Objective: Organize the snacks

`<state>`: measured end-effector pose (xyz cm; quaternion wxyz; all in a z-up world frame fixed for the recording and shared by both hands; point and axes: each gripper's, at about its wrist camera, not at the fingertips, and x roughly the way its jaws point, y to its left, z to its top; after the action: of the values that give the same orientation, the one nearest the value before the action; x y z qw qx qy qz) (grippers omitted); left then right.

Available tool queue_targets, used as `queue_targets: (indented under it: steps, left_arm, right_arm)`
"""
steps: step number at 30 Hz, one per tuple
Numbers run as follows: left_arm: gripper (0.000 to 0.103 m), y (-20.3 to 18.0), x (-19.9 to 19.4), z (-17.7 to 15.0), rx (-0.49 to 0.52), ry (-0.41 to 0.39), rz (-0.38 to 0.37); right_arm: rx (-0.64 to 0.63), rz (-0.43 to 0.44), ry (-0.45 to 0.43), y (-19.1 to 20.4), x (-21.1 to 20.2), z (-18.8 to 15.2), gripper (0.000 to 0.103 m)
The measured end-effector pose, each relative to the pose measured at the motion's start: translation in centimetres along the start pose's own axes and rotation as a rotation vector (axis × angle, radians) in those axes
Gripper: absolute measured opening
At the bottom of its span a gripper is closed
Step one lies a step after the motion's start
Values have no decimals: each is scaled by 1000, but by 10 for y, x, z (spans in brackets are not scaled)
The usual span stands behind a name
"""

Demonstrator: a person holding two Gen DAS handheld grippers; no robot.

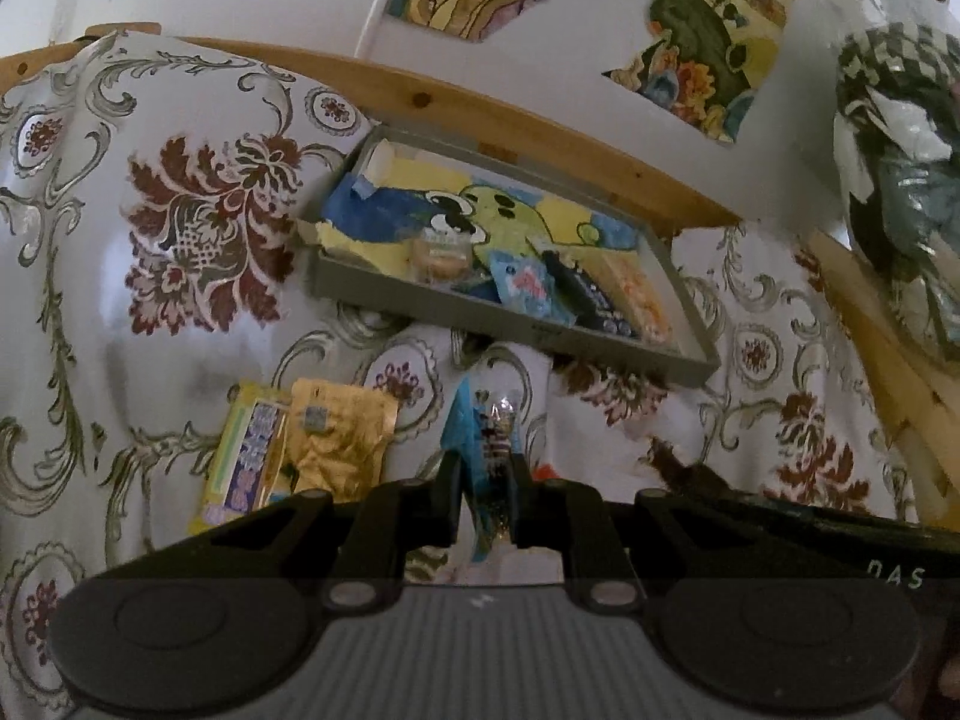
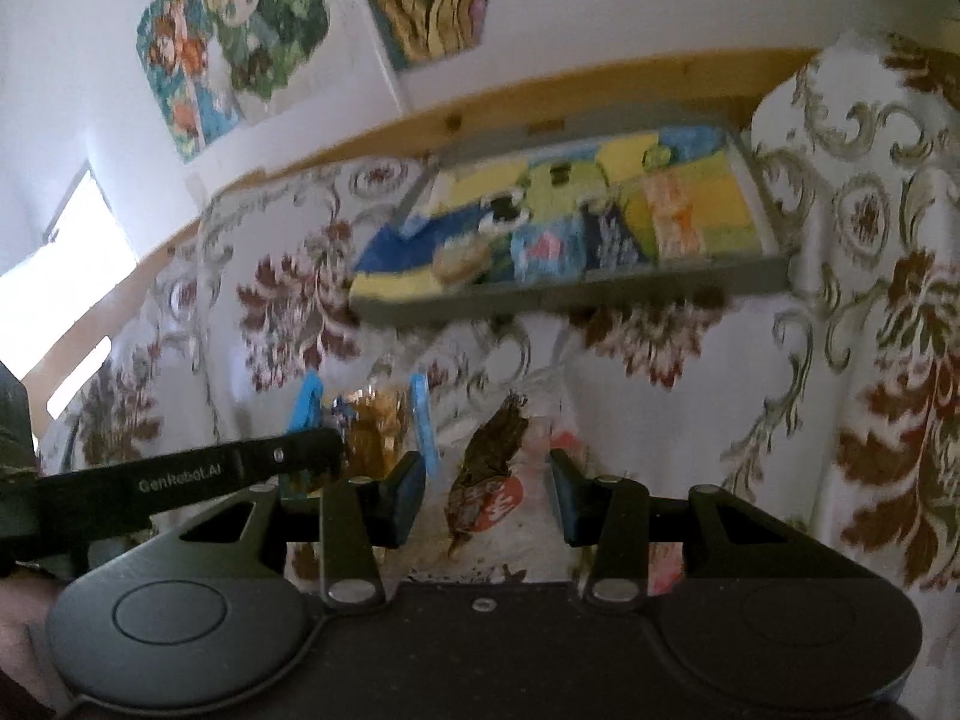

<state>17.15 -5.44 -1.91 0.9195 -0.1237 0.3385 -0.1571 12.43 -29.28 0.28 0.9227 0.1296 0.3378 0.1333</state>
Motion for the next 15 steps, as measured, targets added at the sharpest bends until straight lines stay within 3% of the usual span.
queue_targets:
  steps: [15]
  left_arm:
    - [15, -5, 27, 77, 12, -109, 3]
  right_arm:
    - [59, 50, -224, -18, 21, 57, 46]
